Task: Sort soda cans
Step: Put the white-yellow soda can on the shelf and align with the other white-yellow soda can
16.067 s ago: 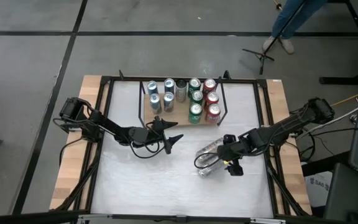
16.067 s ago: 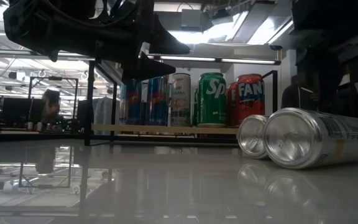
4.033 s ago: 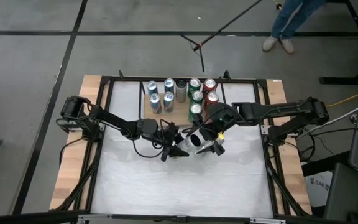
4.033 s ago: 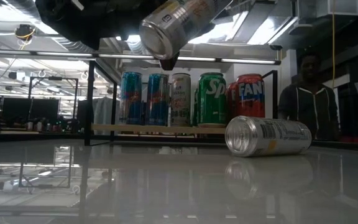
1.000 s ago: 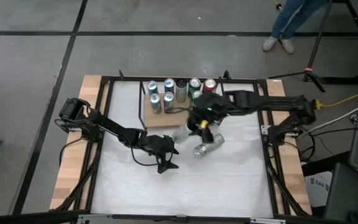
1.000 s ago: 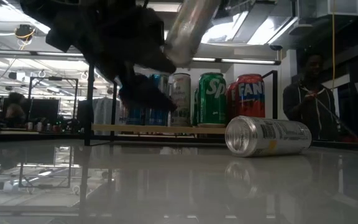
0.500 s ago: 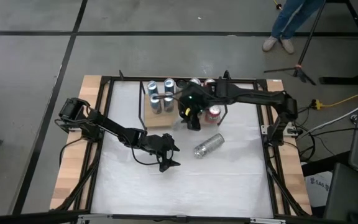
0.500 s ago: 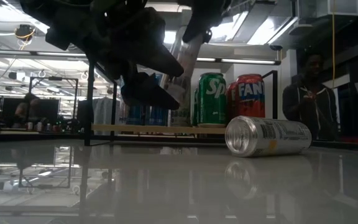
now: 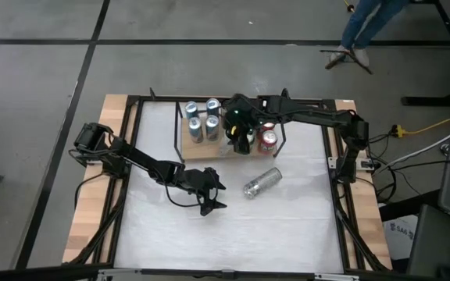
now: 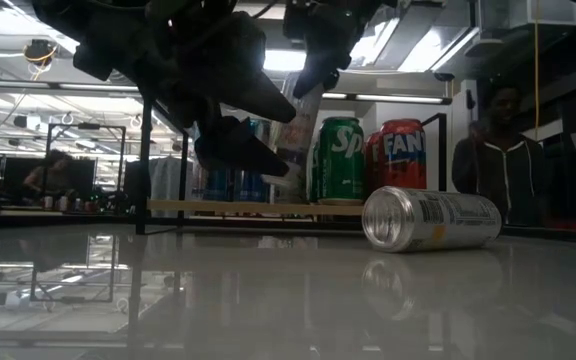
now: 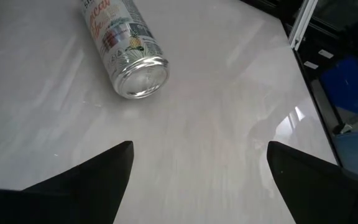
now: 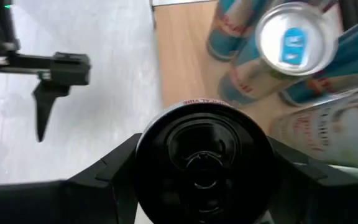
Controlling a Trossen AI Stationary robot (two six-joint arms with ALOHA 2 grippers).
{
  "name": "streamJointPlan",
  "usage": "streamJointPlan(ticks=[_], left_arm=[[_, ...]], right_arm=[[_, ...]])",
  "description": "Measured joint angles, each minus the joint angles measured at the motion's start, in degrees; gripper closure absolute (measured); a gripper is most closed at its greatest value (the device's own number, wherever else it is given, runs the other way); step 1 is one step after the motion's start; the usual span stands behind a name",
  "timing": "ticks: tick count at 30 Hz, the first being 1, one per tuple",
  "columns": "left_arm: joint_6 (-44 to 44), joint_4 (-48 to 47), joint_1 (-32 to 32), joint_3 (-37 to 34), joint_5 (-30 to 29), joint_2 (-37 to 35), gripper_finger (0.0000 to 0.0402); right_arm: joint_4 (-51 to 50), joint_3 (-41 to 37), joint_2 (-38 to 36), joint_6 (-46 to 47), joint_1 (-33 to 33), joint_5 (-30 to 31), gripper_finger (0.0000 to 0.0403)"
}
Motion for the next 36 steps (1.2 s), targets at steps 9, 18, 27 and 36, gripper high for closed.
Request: streamJointPlan(ticks=[9,18,27,36], left_arm=[[-0.3,0.0,0.0,0.0,-1.1,0.0,0.0038],[-0.3,0.1,0.0,0.0,-1.1,0.0,0.0038],[-0.3,0.2,0.0,0.0,-4.7,0.0,0.0038],[-0.2,0.2,0.0,0.0,-5.5,0.0,0.0038]], right_arm=[[-0.5,0.0,0.9,-4.4,-1.8,1.1,0.0157],[-0.4,0.0,2.3,-5.8,-3.8,2.8,0.0157],[-0.2,0.0,2.5,-5.8,-5.6,2.8,0.0157],[-0.2,0.0,2.5,-6.3,-5.5,3.2,0.0138]])
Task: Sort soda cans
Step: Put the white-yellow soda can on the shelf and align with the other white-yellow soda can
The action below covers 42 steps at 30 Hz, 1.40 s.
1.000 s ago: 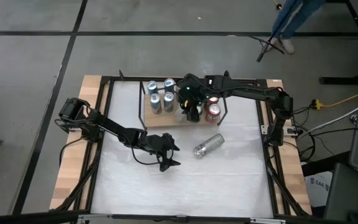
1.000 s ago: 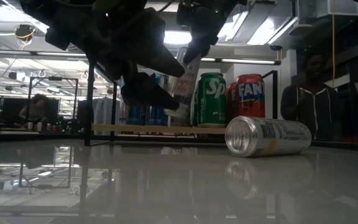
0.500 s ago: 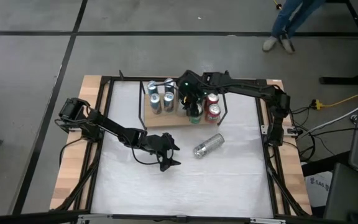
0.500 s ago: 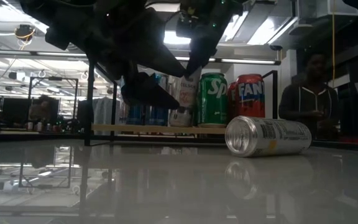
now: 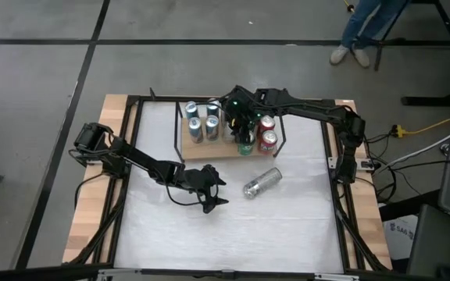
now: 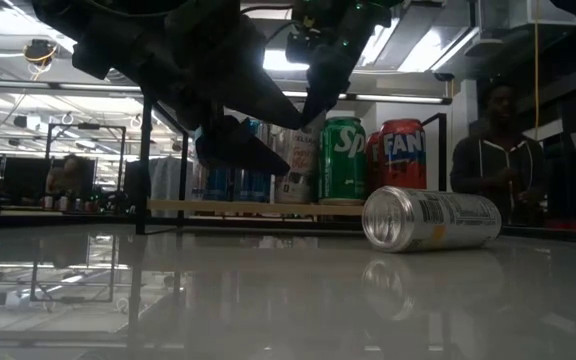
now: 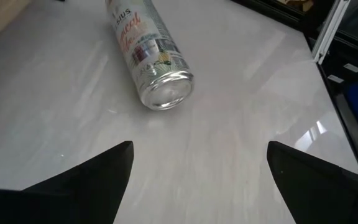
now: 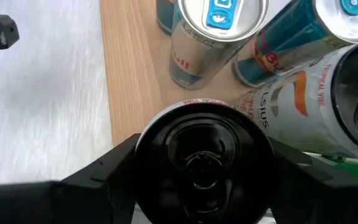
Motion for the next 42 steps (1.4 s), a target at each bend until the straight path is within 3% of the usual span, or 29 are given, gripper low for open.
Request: streamJointPlan(ticks=[25,42], left_arm=[[0.0,0.0,0.0,0.0,0.0,0.0,0.0038],[-0.4,0.0,0.0,0.0,0.0,0.0,0.0038]], right_arm=[[0.6,0.0,0.0,0.0,0.0,0.0,0.012],[4.7,0.0,0.0,0.0,0.0,0.1,0.0065]])
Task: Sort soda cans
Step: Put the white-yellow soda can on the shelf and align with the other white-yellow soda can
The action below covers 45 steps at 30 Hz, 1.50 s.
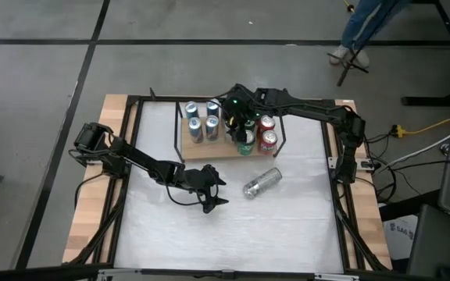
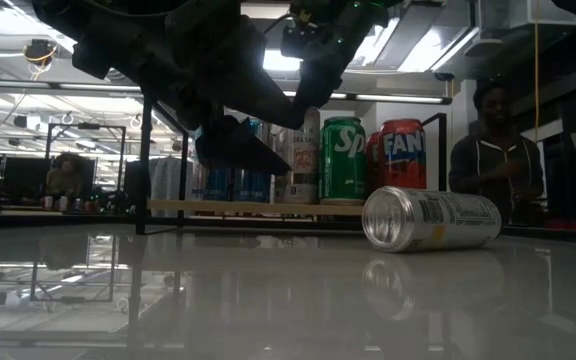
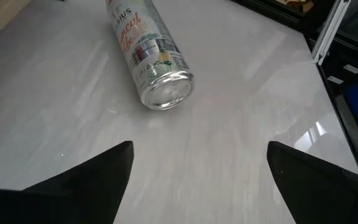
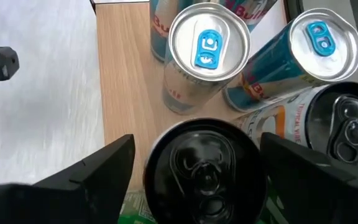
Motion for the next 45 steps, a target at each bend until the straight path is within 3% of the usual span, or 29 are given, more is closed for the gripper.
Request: streamJointPlan(ticks=[8,16,22,26,32,38,45], left_arm=[[0.0,0.0,0.0,0.0,0.0,0.0,0.0038],[-0.1,0.0,0.0,0.0,0.0,0.0,0.0038],[-0.1,0.0,0.0,0.0,0.0,0.0,0.0038],[-0.1,0.0,0.0,0.0,0.0,0.0,0.0038],[-0.1,0.0,0.0,0.0,0.0,0.0,0.0038],[0.0,0.0,0.0,0.0,0.0,0.0,0.0038],[0.0,0.0,0.0,0.0,0.0,0.0,0.0038]], right_arm=[[-0.7,0.4,-0.2,0.0,0.0,2.4,0.0067],[-6.9,9.7,-0.4,0.0,0.1,2.1,0.0068],[-13.5,14.7,-0.6,0.1,2.2,-8.1,0.0068],[-15.1,14.0,-0.6,0.1,6.2,-11.6,0.0068],[-15.2,9.2,-0.5,0.6,10.7,-7.8,0.0068],[-15.0,3.6,-0.4,2.5,10.4,-4.4,0.0068],[-12.8,2.5,-0.4,2.5,7.7,-2.6,0.0068]])
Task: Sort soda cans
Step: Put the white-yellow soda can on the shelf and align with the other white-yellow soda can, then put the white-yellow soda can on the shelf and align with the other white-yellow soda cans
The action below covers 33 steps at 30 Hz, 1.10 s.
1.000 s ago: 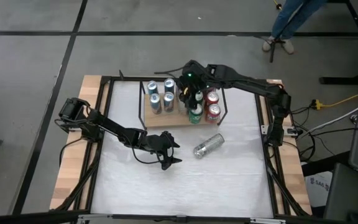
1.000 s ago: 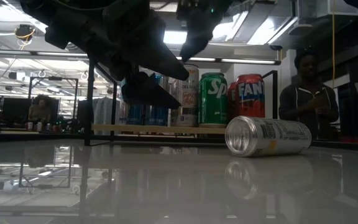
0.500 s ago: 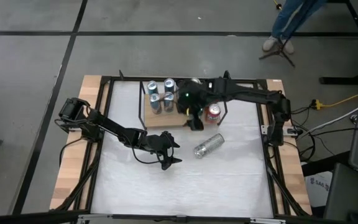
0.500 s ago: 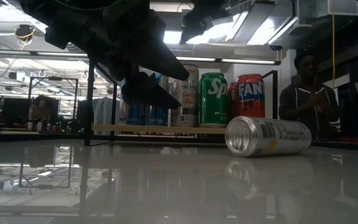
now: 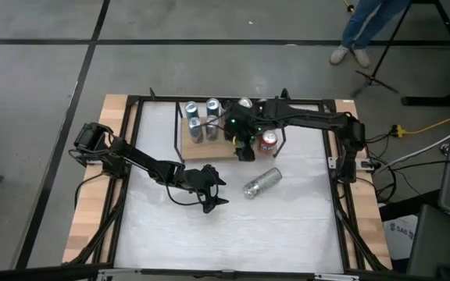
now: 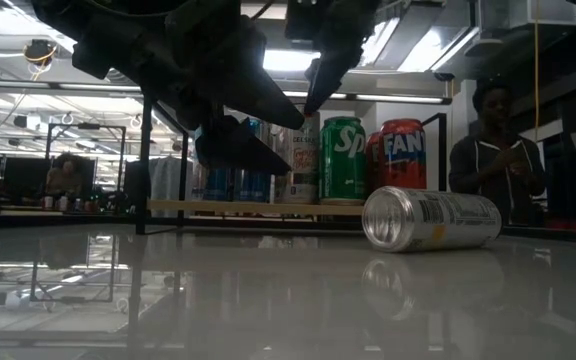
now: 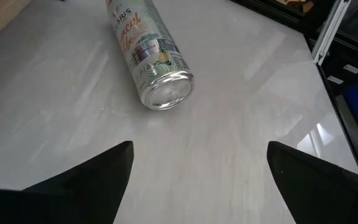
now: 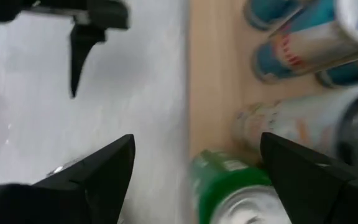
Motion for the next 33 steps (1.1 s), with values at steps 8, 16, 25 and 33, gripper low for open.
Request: streamJointPlan(ticks=[8,16,25,33], left_arm=[[0.0,0.0,0.0,0.0,0.0,0.0,0.0038],[0.1,0.0,0.0,0.0,0.0,0.0,0.0038],[0.0,0.0,0.0,0.0,0.0,0.0,0.0038],[0.0,0.4,0.0,0.0,0.0,0.0,0.0038]], right_arm=[[1.0,0.0,0.0,0.1,-3.3,0.0,0.0068],[2.5,0.0,0.0,-0.5,-3.6,-0.7,0.0068],[-0.8,3.7,0.0,-0.2,-1.8,-1.6,0.0068],[-5.8,6.0,-4.6,-0.2,5.3,-1.5,0.0068]])
